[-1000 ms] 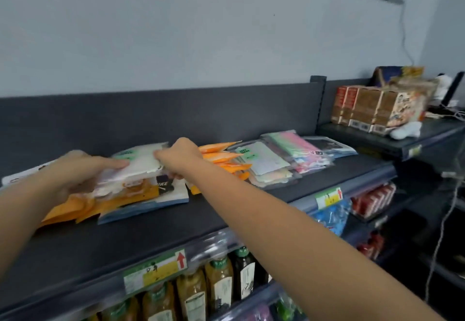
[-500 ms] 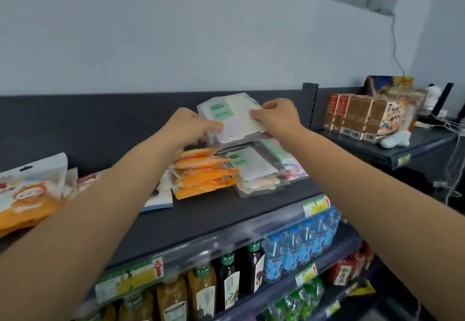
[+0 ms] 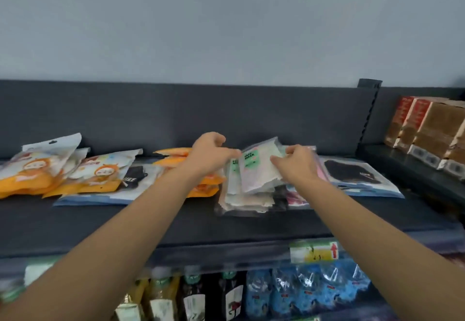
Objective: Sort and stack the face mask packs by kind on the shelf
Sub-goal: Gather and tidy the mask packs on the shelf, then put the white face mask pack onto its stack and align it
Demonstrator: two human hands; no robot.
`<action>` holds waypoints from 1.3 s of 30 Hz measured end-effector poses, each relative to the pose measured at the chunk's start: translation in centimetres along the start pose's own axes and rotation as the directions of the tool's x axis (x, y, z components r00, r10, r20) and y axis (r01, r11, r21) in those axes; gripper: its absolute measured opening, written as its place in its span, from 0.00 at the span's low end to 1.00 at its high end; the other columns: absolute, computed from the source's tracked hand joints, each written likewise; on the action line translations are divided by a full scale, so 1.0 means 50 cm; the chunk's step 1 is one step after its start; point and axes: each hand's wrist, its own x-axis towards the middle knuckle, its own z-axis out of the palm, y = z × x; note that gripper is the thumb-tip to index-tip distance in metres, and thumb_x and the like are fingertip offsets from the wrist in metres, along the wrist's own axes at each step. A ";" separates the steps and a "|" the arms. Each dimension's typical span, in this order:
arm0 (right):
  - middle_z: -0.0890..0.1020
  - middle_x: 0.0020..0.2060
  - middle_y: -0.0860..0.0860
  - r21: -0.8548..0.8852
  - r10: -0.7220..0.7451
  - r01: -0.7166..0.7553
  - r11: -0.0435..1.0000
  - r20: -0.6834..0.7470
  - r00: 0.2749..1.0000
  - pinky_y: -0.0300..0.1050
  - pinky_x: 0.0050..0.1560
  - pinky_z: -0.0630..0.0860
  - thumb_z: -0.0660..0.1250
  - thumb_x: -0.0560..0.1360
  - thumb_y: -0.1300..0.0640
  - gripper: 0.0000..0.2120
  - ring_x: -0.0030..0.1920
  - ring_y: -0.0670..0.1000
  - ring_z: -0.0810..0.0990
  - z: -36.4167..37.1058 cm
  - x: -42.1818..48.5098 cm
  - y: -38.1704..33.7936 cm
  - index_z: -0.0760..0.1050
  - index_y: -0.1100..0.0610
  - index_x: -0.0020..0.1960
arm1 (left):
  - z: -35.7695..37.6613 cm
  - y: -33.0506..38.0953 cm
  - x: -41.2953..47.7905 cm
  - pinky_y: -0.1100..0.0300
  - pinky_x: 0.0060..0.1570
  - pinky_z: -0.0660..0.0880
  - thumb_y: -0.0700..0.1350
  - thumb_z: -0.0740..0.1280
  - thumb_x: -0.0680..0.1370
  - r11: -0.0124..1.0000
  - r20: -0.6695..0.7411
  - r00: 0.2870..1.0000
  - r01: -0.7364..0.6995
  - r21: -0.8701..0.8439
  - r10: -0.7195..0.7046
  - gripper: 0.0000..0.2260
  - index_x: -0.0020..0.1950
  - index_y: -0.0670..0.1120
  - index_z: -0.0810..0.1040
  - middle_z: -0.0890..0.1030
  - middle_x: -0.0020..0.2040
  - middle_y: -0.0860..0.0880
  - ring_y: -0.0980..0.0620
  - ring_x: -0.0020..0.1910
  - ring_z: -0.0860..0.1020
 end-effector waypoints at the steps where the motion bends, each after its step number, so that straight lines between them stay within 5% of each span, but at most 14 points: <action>1: 0.76 0.61 0.59 -0.129 -0.025 0.027 0.991 0.014 1.000 0.45 0.45 0.71 0.68 0.74 0.50 0.21 0.48 0.59 0.78 0.002 -0.004 -0.002 0.74 0.62 0.61 | -0.009 -0.003 -0.005 0.56 0.57 0.74 0.47 0.73 0.74 1.000 -0.024 1.000 -0.002 -0.012 0.002 0.26 0.70 0.43 0.72 0.75 0.66 0.47 0.48 0.63 0.74; 5: 0.65 0.64 0.59 -0.341 -0.166 0.158 0.927 0.006 0.986 0.45 0.45 0.66 0.67 0.73 0.49 0.20 0.51 0.60 0.73 -0.001 -0.017 -0.027 0.74 0.62 0.57 | -0.057 -0.021 -0.026 0.62 0.45 0.74 0.47 0.74 0.74 0.999 -0.118 0.993 -0.021 -0.026 0.018 0.21 0.64 0.45 0.76 0.78 0.61 0.50 0.52 0.54 0.77; 9: 0.70 0.61 0.54 -0.098 -0.360 0.365 0.926 0.066 0.931 0.43 0.47 0.68 0.67 0.74 0.49 0.13 0.46 0.52 0.74 0.021 -0.055 -0.104 0.77 0.56 0.55 | -0.133 -0.057 -0.051 0.61 0.44 0.73 0.48 0.74 0.73 0.999 -0.226 0.973 0.047 0.027 -0.040 0.21 0.64 0.44 0.76 0.79 0.58 0.48 0.51 0.50 0.77; 13: 0.81 0.46 0.47 0.096 -0.486 0.476 0.874 0.190 0.853 0.47 0.49 0.75 0.68 0.74 0.50 0.08 0.50 0.49 0.79 0.098 -0.127 -0.199 0.80 0.54 0.44 | -0.239 -0.110 -0.079 0.59 0.39 0.73 0.46 0.74 0.73 0.987 -0.309 0.940 0.158 0.029 -0.142 0.21 0.63 0.41 0.75 0.79 0.53 0.45 0.49 0.42 0.76; 21: 0.80 0.37 0.52 0.189 -0.405 0.359 0.914 0.478 0.779 0.53 0.48 0.81 0.70 0.73 0.53 0.13 0.40 0.53 0.80 0.301 -0.260 -0.367 0.80 0.63 0.50 | -0.506 -0.234 -0.128 0.52 0.49 0.74 0.46 0.74 0.71 0.956 -0.467 0.862 0.273 0.104 -0.196 0.09 0.43 0.47 0.75 0.79 0.49 0.45 0.45 0.47 0.77; 25: 0.77 0.40 0.55 0.205 -0.289 0.210 0.956 0.545 0.787 0.48 0.43 0.78 0.70 0.73 0.55 0.16 0.39 0.54 0.78 0.403 -0.292 -0.437 0.78 0.67 0.53 | -0.646 -0.310 -0.137 0.55 0.51 0.71 0.47 0.74 0.72 0.941 -0.494 0.838 0.321 0.106 -0.230 0.16 0.57 0.43 0.78 0.76 0.52 0.48 0.48 0.52 0.75; 28: 0.78 0.41 0.49 0.255 -0.261 0.138 0.957 0.548 0.795 0.43 0.40 0.79 0.70 0.74 0.57 0.04 0.41 0.49 0.78 0.474 -0.312 -0.487 0.77 0.58 0.43 | -0.749 -0.378 -0.140 0.52 0.49 0.72 0.49 0.73 0.72 0.900 -0.522 0.808 0.407 0.156 -0.274 0.13 0.49 0.43 0.76 0.74 0.49 0.46 0.46 0.49 0.75; 32: 0.79 0.52 0.55 0.318 -0.180 -0.030 0.948 0.610 0.772 0.46 0.47 0.82 0.71 0.74 0.59 0.13 0.48 0.53 0.81 0.568 -0.341 -0.549 0.77 0.63 0.56 | -0.845 -0.479 -0.135 0.51 0.58 0.73 0.51 0.72 0.74 0.807 -0.529 0.758 0.552 0.208 -0.382 0.21 0.59 0.41 0.72 0.75 0.56 0.42 0.42 0.56 0.75; 36: 0.78 0.53 0.61 0.348 -0.125 -0.211 0.914 0.733 0.669 0.43 0.45 0.81 0.69 0.75 0.62 0.20 0.49 0.55 0.80 0.647 -0.399 -0.601 0.70 0.67 0.64 | -0.893 -0.534 -0.128 0.55 0.49 0.70 0.48 0.70 0.76 0.837 -0.476 0.747 0.545 0.041 -0.463 0.14 0.52 0.42 0.69 0.74 0.45 0.45 0.46 0.44 0.75; 39: 0.77 0.51 0.58 0.216 -0.074 -0.153 0.964 0.774 0.629 0.43 0.45 0.81 0.70 0.75 0.60 0.21 0.50 0.54 0.79 0.705 -0.450 -0.628 0.68 0.64 0.63 | -0.918 -0.560 -0.117 0.55 0.44 0.69 0.45 0.71 0.76 0.850 -0.423 0.751 0.516 -0.104 -0.508 0.13 0.53 0.41 0.70 0.72 0.38 0.47 0.52 0.35 0.69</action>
